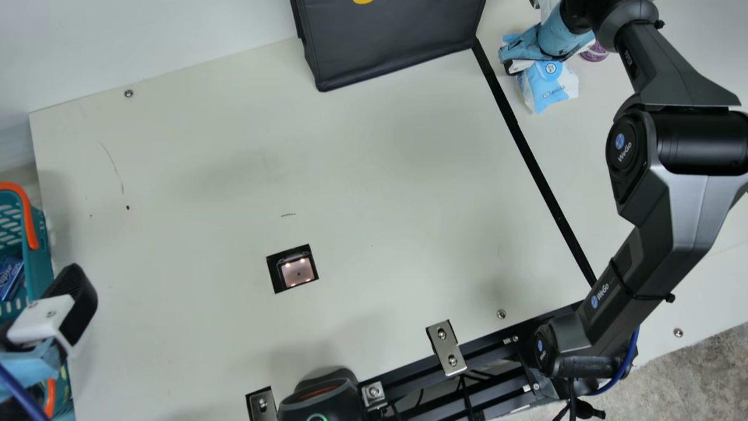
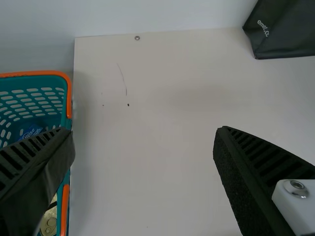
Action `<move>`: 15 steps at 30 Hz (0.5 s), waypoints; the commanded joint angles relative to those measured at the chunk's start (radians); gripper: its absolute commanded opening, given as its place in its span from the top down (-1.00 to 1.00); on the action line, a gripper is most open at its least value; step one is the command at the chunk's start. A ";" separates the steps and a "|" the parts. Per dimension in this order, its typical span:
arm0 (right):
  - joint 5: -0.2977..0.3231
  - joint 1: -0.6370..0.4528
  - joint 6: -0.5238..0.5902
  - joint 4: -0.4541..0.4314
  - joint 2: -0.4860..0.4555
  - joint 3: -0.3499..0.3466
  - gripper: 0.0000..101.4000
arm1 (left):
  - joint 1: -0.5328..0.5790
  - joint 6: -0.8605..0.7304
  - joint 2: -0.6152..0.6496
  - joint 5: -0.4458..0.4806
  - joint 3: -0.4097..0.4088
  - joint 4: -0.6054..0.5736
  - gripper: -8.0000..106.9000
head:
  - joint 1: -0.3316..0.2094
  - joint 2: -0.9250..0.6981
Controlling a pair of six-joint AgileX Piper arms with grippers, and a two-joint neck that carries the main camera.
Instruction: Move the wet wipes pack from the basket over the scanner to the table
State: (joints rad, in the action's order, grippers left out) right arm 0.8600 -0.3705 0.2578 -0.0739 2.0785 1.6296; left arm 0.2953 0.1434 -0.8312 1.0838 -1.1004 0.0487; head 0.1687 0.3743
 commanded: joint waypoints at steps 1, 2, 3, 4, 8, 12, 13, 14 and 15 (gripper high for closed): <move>-0.003 -0.001 0.005 0.000 0.002 -0.002 -0.12 | 0.000 0.000 0.000 0.000 0.000 0.000 -0.71 | -0.030 0.002; -0.004 -0.001 0.007 -0.001 0.003 -0.002 -0.19 | 0.000 0.000 0.000 0.000 0.000 0.000 -0.71 | -0.030 0.002; -0.005 0.000 0.009 -0.002 0.003 -0.003 -0.25 | 0.000 0.000 0.000 0.000 0.000 0.000 -0.71 | -0.030 0.002; -0.006 0.000 0.010 -0.003 0.003 -0.004 -0.32 | 0.000 0.000 0.000 0.000 0.000 0.000 -0.71 | -0.030 0.002; -0.015 0.003 0.013 -0.014 -0.002 -0.011 -0.58 | 0.000 0.000 0.000 0.000 0.000 0.000 -0.71 | -0.030 0.002; -0.027 0.009 0.013 -0.028 -0.017 -0.023 -0.84 | 0.000 0.000 0.000 0.000 0.000 0.000 -0.71 | -0.030 0.002; -0.032 0.011 0.012 -0.032 -0.023 -0.026 -0.87 | 0.000 0.000 0.000 0.000 0.000 0.000 -0.71 | -0.030 0.002; -0.035 0.013 0.012 -0.036 -0.030 -0.030 -0.87 | 0.000 0.000 0.000 0.000 0.000 0.000 -0.71 | -0.030 0.002; -0.039 0.016 0.012 -0.041 -0.038 -0.034 -0.87 | 0.000 0.000 0.000 0.000 0.000 0.000 -0.71 | -0.030 0.002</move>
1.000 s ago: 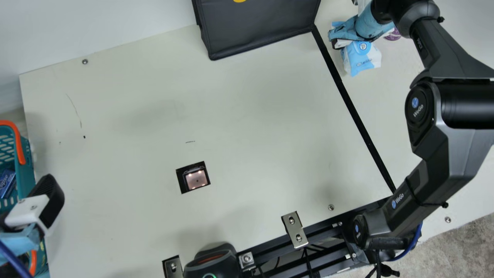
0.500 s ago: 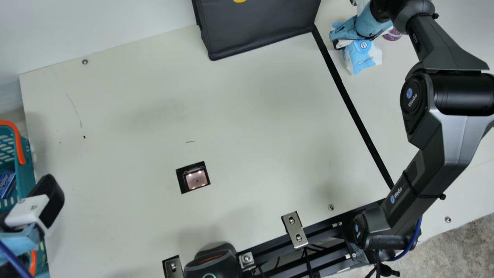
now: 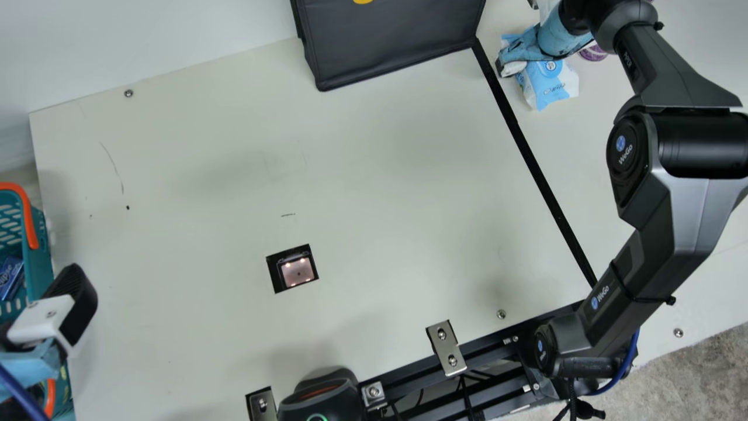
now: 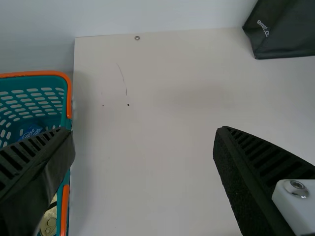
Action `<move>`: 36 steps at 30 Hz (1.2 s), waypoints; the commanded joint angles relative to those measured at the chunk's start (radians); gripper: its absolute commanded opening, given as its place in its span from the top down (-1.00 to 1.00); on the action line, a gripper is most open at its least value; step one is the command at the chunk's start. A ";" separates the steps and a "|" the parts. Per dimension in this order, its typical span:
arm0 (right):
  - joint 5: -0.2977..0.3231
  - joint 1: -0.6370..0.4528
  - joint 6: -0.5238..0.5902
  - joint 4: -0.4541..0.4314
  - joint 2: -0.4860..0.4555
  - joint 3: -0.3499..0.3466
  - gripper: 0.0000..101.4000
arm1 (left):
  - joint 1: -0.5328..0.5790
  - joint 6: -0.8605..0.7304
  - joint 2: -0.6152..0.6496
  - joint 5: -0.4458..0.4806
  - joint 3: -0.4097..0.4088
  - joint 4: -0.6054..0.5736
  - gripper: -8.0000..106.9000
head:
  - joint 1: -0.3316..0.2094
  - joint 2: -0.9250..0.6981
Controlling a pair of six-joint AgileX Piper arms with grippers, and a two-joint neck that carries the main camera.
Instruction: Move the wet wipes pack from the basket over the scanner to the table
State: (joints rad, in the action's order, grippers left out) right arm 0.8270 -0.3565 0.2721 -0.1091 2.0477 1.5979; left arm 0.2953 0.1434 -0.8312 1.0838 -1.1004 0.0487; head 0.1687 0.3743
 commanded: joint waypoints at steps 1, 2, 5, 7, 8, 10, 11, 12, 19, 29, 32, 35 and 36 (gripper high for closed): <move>-0.010 0.005 -0.003 -0.010 -0.015 -0.007 -0.87 | 0.000 0.000 0.000 0.000 0.000 0.000 -0.71 | -0.030 0.002; -0.015 0.009 -0.002 -0.012 -0.026 -0.012 -0.87 | 0.000 0.000 0.000 0.000 0.000 0.000 -0.71 | -0.030 0.002; -0.023 0.021 0.003 -0.016 -0.062 -0.026 -0.87 | 0.000 0.000 0.000 0.000 0.000 0.000 -0.71 | -0.030 0.002; -0.024 0.032 0.005 -0.022 -0.091 -0.036 -0.87 | 0.000 0.000 0.000 0.000 0.000 0.000 -0.71 | -0.030 0.002; -0.023 0.037 0.005 -0.024 -0.107 -0.040 -0.87 | 0.000 0.000 0.000 0.000 0.000 0.000 -0.71 | -0.030 0.002; -0.014 0.048 -0.002 -0.033 -0.140 -0.048 -0.87 | 0.000 0.000 0.000 0.000 0.000 0.000 -0.71 | -0.030 0.002; -0.006 0.055 -0.010 -0.041 -0.157 -0.052 -0.87 | 0.000 0.000 0.000 0.000 0.000 0.000 -0.71 | -0.030 0.002; 0.006 0.062 -0.021 -0.050 -0.174 -0.056 -0.87 | 0.000 0.000 0.000 0.000 0.000 0.000 -0.71 | -0.030 0.002; 0.103 0.136 -0.090 -0.057 -0.341 -0.111 -0.87 | 0.000 0.000 0.000 0.000 0.000 0.000 -0.71 | -0.030 0.002; 0.219 0.279 -0.193 0.003 -0.636 -0.232 -0.87 | 0.000 0.000 0.000 0.000 0.000 0.000 -0.71 | -0.030 0.002; 0.225 0.284 -0.201 0.007 -0.611 -0.240 -0.87 | 0.000 0.000 0.000 0.000 0.000 0.000 -0.71 | -0.030 0.002; 0.245 0.301 -0.213 0.017 -0.689 -0.257 -0.87 | -0.052 -0.028 0.015 0.025 -0.020 -0.015 -0.71 | -0.030 -0.067; 0.249 0.303 -0.214 0.019 -0.706 -0.260 -0.87 | -0.070 -0.037 0.020 0.034 -0.027 -0.019 -0.71 | -0.030 -0.091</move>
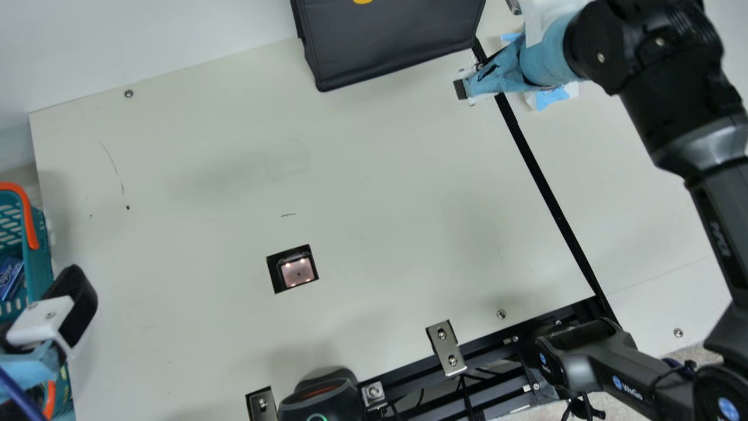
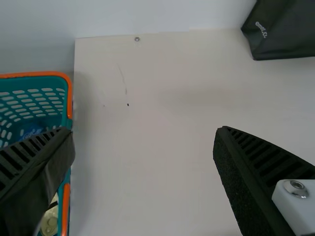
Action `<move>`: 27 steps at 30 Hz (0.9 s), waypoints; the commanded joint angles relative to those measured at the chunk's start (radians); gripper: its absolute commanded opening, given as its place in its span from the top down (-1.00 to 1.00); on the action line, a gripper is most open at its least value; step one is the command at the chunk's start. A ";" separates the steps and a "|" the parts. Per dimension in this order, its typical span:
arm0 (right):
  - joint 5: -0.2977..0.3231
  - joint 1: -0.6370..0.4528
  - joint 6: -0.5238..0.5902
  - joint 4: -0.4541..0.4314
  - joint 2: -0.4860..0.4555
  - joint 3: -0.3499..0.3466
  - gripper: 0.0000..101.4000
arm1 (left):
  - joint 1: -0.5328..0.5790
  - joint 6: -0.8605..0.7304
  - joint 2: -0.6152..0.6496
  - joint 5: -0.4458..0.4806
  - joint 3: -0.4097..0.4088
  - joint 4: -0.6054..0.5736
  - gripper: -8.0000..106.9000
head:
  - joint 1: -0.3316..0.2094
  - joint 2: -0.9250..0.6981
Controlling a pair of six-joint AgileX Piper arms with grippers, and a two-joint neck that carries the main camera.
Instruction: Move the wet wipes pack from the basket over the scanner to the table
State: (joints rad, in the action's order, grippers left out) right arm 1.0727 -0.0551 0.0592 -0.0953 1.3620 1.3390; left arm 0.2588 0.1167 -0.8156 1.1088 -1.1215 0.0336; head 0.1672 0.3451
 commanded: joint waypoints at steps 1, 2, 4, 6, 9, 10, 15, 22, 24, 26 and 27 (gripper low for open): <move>0.008 0.003 -0.003 0.008 -0.038 -0.005 -0.87 | -0.051 -0.020 0.009 0.017 -0.013 -0.009 -0.71 | -0.029 -0.085; 0.012 0.005 -0.005 0.010 -0.056 -0.008 -0.87 | -0.069 -0.030 0.014 0.026 -0.019 -0.014 -0.71 | -0.029 -0.109; 0.020 0.009 -0.008 0.015 -0.091 -0.015 -0.87 | -0.103 -0.048 0.024 0.043 -0.033 -0.024 -0.71 | -0.029 -0.155; 0.028 0.013 -0.011 0.019 -0.126 -0.022 -0.87 | -0.138 -0.067 0.034 0.059 -0.046 -0.034 -0.71 | -0.029 -0.202; 0.040 0.019 -0.017 0.026 -0.178 -0.033 -0.87 | -0.191 -0.095 0.048 0.085 -0.066 -0.048 -0.71 | -0.029 -0.272; 0.044 0.021 -0.018 0.028 -0.196 -0.036 -0.87 | -0.208 -0.105 0.053 0.093 -0.073 -0.053 -0.71 | -0.029 -0.295; 0.064 0.030 -0.027 0.039 -0.283 -0.054 -0.87 | -0.231 -0.117 0.059 0.103 -0.081 -0.061 -0.71 | -0.029 -0.318; 0.092 0.043 -0.039 0.054 -0.405 -0.079 -0.87 | -0.231 -0.117 0.059 0.106 -0.081 -0.061 -0.71 | -0.029 -0.318; 0.100 0.047 -0.042 0.059 -0.440 -0.086 -0.87 | -0.231 -0.117 0.059 0.106 -0.081 -0.061 -0.71 | -0.029 -0.318; 0.108 0.051 -0.045 0.063 -0.475 -0.093 -0.87 | -0.231 -0.117 0.059 0.106 -0.081 -0.061 -0.71 | -0.029 -0.318; 0.112 0.053 -0.047 0.066 -0.493 -0.096 -0.87 | -0.231 -0.117 0.059 0.106 -0.081 -0.061 -0.71 | -0.029 -0.318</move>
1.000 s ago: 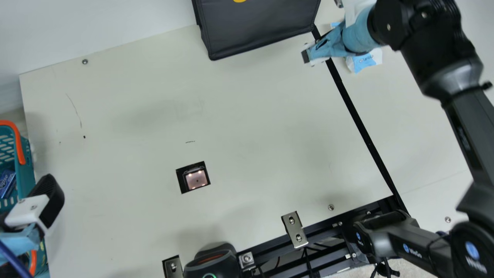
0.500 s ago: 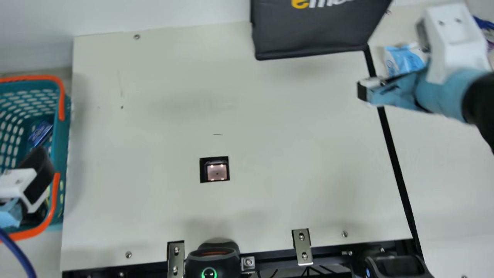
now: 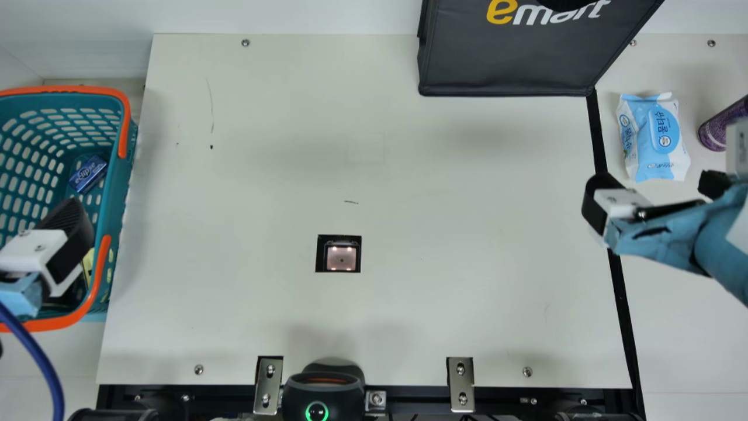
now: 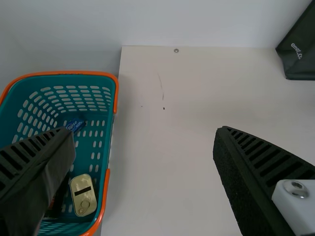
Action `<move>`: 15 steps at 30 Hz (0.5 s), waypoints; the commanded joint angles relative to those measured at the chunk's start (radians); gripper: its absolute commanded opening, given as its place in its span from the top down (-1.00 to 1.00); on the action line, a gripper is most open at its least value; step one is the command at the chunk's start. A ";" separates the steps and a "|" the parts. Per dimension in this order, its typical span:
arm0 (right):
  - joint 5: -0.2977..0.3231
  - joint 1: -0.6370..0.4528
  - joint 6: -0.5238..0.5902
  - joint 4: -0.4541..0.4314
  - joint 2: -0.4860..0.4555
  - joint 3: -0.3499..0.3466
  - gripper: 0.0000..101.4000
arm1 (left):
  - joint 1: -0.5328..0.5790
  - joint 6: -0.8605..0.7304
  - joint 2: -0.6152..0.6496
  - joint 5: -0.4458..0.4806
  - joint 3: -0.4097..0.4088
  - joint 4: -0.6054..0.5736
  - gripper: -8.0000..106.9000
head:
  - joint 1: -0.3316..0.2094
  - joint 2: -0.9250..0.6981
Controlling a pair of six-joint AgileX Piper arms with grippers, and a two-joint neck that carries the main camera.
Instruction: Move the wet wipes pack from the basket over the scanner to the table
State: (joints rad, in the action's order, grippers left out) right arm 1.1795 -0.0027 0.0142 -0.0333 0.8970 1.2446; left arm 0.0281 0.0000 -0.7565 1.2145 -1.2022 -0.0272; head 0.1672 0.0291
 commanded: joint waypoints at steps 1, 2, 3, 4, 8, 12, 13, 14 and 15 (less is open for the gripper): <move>0.009 0.002 -0.004 0.006 -0.045 -0.005 -0.87 | 0.000 0.000 0.000 0.000 0.000 0.000 -0.71 | -0.029 -0.002; 0.013 0.004 -0.005 0.008 -0.063 -0.009 -0.87 | 0.000 0.000 0.000 0.000 0.000 0.000 -0.71 | -0.029 -0.002; 0.017 0.006 -0.007 0.010 -0.080 -0.012 -0.87 | 0.000 0.000 0.000 0.000 0.000 0.000 -0.71 | -0.029 -0.002; 0.021 0.008 -0.009 0.012 -0.098 -0.016 -0.87 | 0.000 0.000 0.000 0.000 0.000 0.000 -0.71 | -0.029 -0.002; 0.033 0.014 -0.014 0.019 -0.153 -0.027 -0.87 | 0.000 0.000 0.000 0.000 0.000 0.000 -0.71 | -0.029 -0.002; 0.042 0.014 -0.014 0.020 -0.158 -0.027 -0.87 | 0.000 0.000 0.000 0.000 0.000 0.000 -0.71 | -0.029 -0.002; 0.043 0.014 -0.014 0.020 -0.158 -0.027 -0.87 | 0.000 0.000 0.000 0.000 0.000 0.000 -0.71 | -0.029 -0.002; 0.043 0.014 -0.014 0.020 -0.158 -0.027 -0.87 | 0.000 0.000 0.000 0.000 0.000 0.000 -0.71 | -0.029 -0.002; 0.043 0.014 -0.014 0.020 -0.158 -0.027 -0.87 | 0.000 0.000 0.000 0.000 0.000 0.000 -0.71 | -0.029 -0.002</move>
State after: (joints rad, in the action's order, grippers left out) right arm 1.2226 0.0114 0.0000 -0.0136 0.7391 1.2175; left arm 0.0281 0.0000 -0.7565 1.2145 -1.2022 -0.0272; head 0.1687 0.0291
